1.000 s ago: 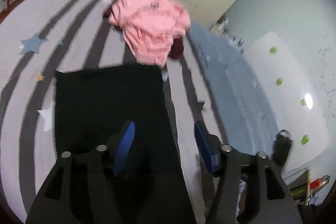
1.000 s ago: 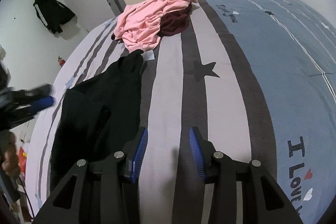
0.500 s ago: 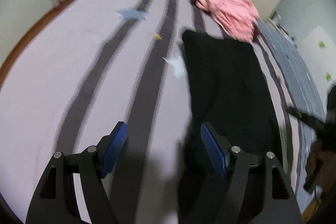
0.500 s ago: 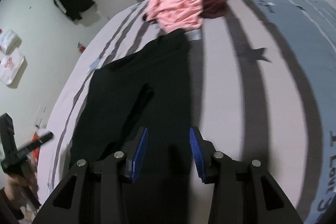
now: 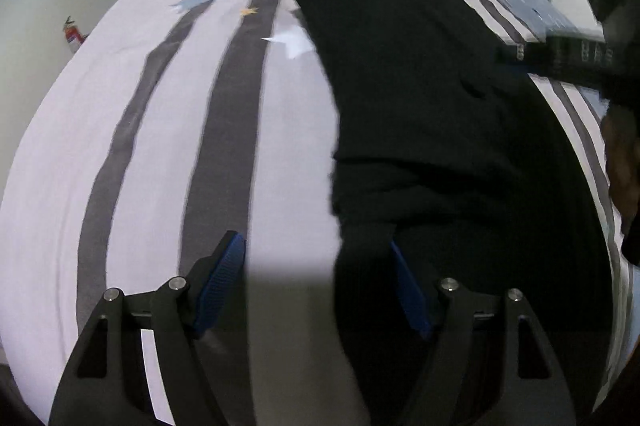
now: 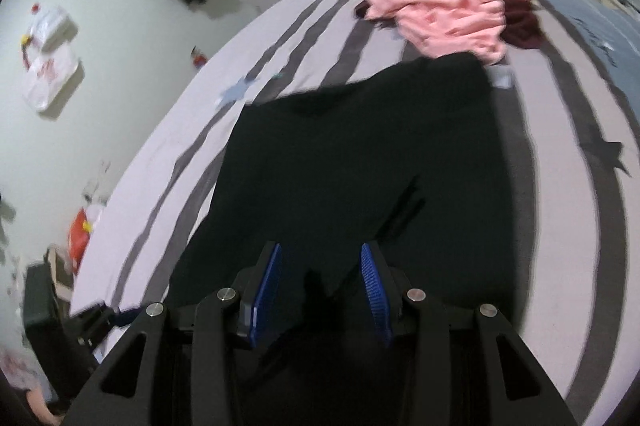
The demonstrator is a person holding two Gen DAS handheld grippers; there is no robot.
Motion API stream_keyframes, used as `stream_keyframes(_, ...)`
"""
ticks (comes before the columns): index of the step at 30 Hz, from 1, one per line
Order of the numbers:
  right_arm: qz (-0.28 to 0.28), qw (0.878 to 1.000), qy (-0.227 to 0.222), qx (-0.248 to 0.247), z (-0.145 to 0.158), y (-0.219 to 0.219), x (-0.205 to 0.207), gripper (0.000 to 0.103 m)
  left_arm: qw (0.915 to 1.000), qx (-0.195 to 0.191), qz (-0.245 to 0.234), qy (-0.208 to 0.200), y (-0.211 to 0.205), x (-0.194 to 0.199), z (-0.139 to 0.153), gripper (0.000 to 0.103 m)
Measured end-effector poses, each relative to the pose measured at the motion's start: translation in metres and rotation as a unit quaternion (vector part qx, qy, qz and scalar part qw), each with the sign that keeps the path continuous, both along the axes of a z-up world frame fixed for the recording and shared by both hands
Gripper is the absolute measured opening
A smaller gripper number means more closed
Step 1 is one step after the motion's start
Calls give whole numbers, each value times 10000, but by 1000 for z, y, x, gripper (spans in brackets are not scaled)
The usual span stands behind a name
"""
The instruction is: Fold clothes
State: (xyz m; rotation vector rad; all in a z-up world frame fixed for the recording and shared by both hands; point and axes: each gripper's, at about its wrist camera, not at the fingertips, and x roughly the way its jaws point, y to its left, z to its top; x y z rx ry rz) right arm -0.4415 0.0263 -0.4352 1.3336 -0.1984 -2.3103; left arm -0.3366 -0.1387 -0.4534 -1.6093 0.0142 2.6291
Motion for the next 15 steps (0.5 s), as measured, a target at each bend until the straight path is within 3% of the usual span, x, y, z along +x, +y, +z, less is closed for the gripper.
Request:
stream_keyframes(3, 147, 9989, -163, 412, -21, -12, 1, 38, 9993, 274, 248, -23, -10, 2, 1, 71)
stream_keyframes(8, 50, 9991, -127, 411, -32, 6, 4, 38, 9900, 1209, 722, -16, -32, 6, 13, 71)
stream_keyframes(10, -8, 9994, -176, 296, -31, 12, 3, 38, 9910, 1146, 627, 286, -31, 4, 29, 71)
stream_keyframes(15, -371, 9992, -79, 85, -18, 33, -7, 38, 9868, 1383, 400, 739, -24, -48, 50, 69)
